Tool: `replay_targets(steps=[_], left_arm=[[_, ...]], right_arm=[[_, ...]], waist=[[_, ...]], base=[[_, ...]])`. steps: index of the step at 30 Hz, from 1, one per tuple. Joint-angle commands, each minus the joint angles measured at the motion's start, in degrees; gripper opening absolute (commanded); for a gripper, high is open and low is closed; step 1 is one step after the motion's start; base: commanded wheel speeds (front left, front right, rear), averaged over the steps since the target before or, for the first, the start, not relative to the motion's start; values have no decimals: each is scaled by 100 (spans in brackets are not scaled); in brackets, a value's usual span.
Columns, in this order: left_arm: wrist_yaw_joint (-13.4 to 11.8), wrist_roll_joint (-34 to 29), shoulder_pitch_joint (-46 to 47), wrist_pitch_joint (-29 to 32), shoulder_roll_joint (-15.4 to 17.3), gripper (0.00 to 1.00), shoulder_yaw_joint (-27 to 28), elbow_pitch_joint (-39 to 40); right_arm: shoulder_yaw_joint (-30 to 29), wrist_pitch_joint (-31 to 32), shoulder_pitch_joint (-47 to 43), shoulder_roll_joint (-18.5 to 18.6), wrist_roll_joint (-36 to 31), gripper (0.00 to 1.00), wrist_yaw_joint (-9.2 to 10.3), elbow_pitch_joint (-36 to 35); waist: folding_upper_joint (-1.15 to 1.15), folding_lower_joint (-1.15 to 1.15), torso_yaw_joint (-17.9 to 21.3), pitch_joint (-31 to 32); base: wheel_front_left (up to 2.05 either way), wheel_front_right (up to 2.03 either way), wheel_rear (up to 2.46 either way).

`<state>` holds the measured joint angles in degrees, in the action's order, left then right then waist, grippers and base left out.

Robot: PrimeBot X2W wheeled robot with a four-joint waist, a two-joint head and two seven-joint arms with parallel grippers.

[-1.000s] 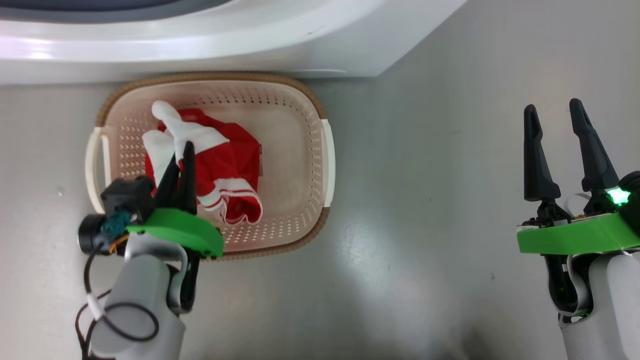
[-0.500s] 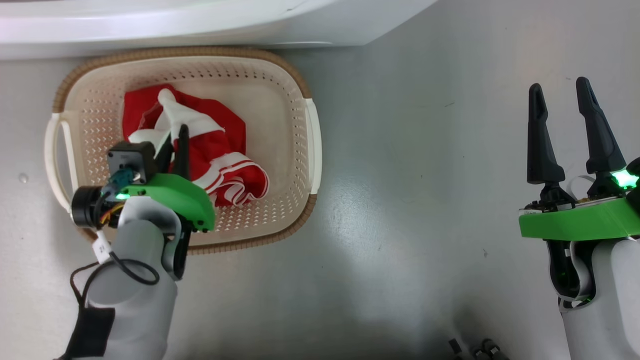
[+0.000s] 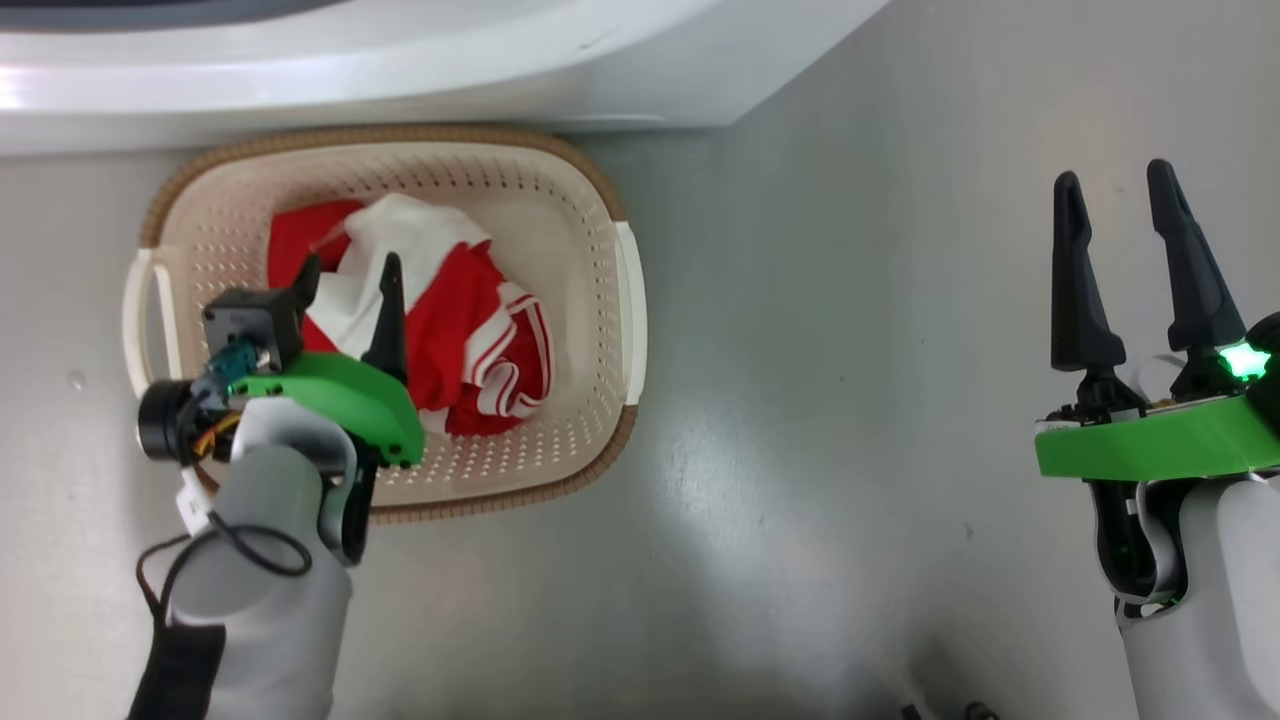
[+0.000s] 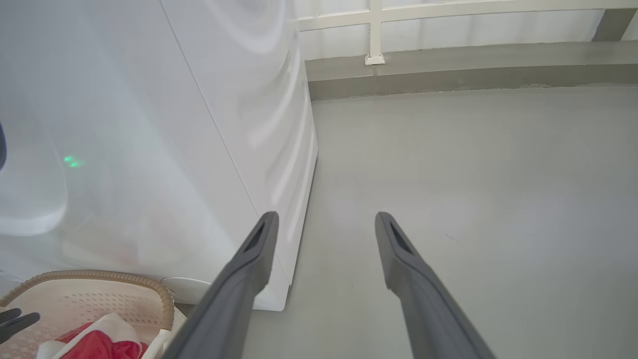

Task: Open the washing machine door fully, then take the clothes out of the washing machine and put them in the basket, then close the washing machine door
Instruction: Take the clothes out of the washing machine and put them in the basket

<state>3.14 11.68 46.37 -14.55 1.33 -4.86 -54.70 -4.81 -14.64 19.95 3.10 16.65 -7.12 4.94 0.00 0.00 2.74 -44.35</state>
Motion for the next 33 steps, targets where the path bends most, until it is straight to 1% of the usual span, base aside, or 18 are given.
replay_targets(steps=[1, 7, 21, 33], left_arm=[[18, 25, -349, -45, 154, 100, 141, 177], [55, -20, -840, -45, 154, 100, 267, 685], [175, -164, -2010, -45, 154, 100, 554, 2140], [248, -300, -2968, -45, 154, 100, 719, 3097]], right_arm=[[118, -36, -230, -22, 7, 100, -36, -81], [115, -36, -406, 10, -62, 100, -36, 52], [188, -36, -965, 131, -98, 100, -36, 251], [214, -36, -1535, 218, -69, 100, -36, 381]], waist=[[0, 0, -34, 219], [0, 0, -77, 774], [0, 0, -193, 1977], [0, 0, -240, 2938]], base=[[0, 0, 0], [0, 0, 0], [0, 0, 0], [0, 0, 0]])
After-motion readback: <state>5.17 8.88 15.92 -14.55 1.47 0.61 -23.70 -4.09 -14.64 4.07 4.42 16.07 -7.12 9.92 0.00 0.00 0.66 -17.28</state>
